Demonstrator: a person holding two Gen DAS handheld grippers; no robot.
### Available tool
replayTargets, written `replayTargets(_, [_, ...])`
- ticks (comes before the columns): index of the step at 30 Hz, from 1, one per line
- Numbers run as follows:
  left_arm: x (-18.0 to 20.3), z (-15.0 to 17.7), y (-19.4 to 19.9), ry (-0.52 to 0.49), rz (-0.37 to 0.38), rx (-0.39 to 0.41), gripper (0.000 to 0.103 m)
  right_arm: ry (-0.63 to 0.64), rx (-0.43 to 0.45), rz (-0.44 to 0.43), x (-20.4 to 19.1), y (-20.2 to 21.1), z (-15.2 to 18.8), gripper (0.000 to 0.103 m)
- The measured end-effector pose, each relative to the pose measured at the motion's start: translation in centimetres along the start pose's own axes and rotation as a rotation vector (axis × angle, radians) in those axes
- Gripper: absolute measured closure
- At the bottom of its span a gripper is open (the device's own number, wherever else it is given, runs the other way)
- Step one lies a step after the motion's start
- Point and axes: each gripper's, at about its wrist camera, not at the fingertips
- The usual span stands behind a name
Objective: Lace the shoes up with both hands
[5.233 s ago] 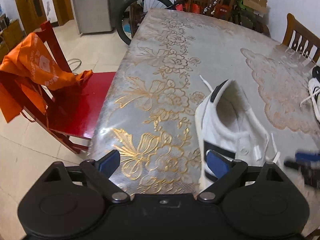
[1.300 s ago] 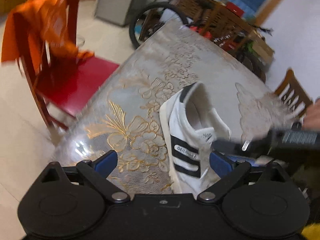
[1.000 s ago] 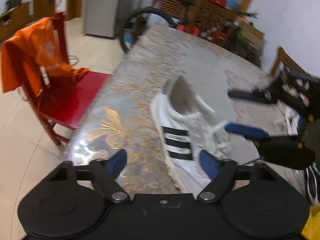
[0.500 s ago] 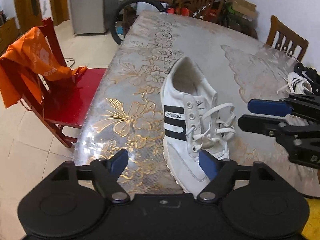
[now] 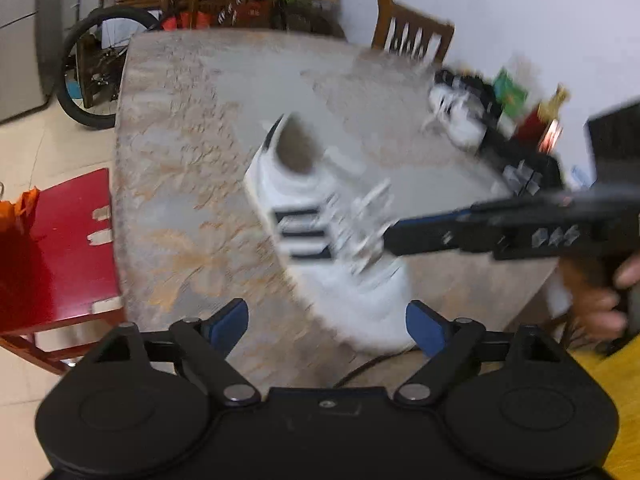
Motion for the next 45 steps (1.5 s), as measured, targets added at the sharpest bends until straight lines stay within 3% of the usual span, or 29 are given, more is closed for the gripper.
replayTargets(6, [-2.5, 0.5, -1.3, 0.002, 0.011, -0.013, 0.018, -0.112, -0.094, 0.104, -1.5, -2.9, -0.3, 0.080])
replayTargets(16, [-3.3, -0.2, -1.7, -0.038, 0.017, -0.029, 0.018, -0.607, -0.183, -0.019, 4.6, -5.5, -1.1, 0.079])
replayTargets(19, [-3.5, -0.4, -2.0, -0.047, 0.019, -0.036, 0.018, -0.705, -0.196, -0.050, 5.8, -6.3, -1.1, 0.080])
replayTargets(22, [-3.6, -0.6, -2.3, -0.048, 0.016, -0.046, 0.018, -0.708, -0.191, -0.034, 6.1, -6.5, -1.0, 0.096])
replayTargets(25, [-3.8, -0.7, -2.5, -0.042, 0.017, -0.053, 0.018, -0.713, -0.176, -0.046, 6.3, -6.1, -0.9, 0.099])
replayTargets(30, [-3.8, -0.9, -2.9, -0.046, 0.015, -0.062, 0.018, -0.754, -0.169, -0.089, 7.2, -6.0, -0.7, 0.099])
replayTargets(33, [-3.6, -1.0, -3.1, -0.056, 0.020, -0.069, 0.018, -0.739, -0.140, -0.085, 7.5, -5.4, -1.1, 0.092])
replayTargets(39, [-3.3, -1.0, -3.8, -0.074, 0.019, -0.089, 0.018, -0.712, -0.121, -0.076, 7.8, -5.7, -1.7, 0.091])
replayTargets(41, [-3.3, -1.0, -3.9, -0.078, 0.016, -0.092, 0.018, -0.718, -0.123, -0.069, 7.9, -6.2, -1.7, 0.094])
replayTargets(42, [-3.3, -1.0, -4.0, -0.074, 0.016, -0.091, 0.018, -0.723, -0.124, -0.065, 8.2, -6.2, -1.4, 0.102])
replayTargets(45, [-3.6, -1.0, -4.2, -0.056, 0.009, -0.093, 0.018, -0.699, -0.114, -0.075, 8.4, -6.1, -1.0, 0.103])
Point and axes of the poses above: each gripper's, at about its wrist camera, not at the fingertips, and y roughly against the way its jaws point, x to its right, z to its underside, and after that the axes turned 14 degrees about z, right-handed
